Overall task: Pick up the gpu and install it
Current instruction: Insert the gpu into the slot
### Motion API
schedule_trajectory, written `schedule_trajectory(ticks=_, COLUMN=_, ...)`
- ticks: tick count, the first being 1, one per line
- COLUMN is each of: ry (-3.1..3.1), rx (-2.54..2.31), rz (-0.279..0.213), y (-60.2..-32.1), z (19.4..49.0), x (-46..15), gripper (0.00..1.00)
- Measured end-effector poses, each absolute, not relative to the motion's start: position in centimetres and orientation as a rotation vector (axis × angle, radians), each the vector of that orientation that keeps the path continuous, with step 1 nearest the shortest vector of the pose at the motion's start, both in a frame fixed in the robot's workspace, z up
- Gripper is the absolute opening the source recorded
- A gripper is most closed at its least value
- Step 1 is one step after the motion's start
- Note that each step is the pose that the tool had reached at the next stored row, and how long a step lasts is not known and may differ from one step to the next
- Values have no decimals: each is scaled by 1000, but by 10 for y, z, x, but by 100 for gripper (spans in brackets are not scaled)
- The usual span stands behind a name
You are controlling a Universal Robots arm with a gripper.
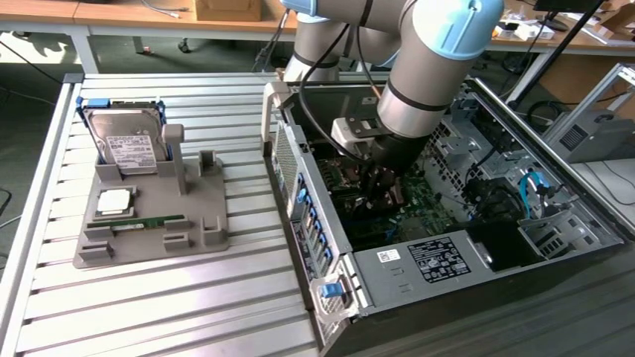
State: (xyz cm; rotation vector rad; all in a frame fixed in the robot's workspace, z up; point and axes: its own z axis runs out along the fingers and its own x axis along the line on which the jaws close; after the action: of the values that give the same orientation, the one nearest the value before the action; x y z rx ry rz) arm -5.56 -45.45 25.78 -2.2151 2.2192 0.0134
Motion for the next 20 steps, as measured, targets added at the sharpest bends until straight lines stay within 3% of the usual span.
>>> schedule_trajectory(ticks=20, ry=2249, rx=-2185, rz=13, y=-454, z=258, x=-59, gripper=27)
